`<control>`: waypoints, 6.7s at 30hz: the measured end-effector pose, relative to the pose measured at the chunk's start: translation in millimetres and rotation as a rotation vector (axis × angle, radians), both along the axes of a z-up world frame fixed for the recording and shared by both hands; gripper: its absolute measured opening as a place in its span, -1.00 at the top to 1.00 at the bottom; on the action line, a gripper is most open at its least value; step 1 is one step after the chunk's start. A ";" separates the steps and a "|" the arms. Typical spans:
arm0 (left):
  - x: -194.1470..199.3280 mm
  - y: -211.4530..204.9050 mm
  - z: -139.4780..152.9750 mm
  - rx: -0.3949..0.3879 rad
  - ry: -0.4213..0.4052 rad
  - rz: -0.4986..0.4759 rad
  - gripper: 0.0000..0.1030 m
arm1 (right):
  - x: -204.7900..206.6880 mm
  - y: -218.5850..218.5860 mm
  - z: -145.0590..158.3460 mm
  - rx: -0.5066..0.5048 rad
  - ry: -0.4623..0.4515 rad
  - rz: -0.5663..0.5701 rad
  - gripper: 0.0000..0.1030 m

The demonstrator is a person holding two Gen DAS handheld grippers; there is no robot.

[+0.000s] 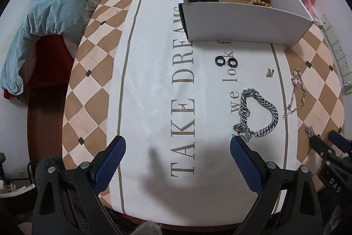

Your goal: Organize jewelry

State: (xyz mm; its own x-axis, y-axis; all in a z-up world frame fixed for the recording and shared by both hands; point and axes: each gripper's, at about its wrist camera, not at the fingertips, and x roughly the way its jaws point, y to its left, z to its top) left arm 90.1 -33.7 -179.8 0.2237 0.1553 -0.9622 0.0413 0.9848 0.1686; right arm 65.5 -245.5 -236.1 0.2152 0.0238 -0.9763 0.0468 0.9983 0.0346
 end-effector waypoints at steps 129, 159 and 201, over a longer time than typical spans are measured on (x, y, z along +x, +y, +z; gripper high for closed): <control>71.9 13.4 159.8 -0.194 -0.397 0.004 -0.96 | 95.1 27.5 191.7 -0.023 -0.348 -0.007 -0.97; 33.8 7.5 11.2 -0.058 -0.105 0.055 -0.96 | 64.2 17.5 6.0 0.002 -0.093 -0.004 0.93; 45.0 -67.7 35.6 -0.300 -0.129 -0.178 0.88 | 53.7 -57.9 92.5 0.168 -0.248 -0.113 0.93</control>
State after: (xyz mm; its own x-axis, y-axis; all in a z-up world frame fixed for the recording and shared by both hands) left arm 135.0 -101.4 -144.3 0.3445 -0.1818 -0.9210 0.2137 0.9705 -0.1116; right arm 119.2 -303.3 -143.6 0.4565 0.1425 -0.8782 0.1265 0.9667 0.2226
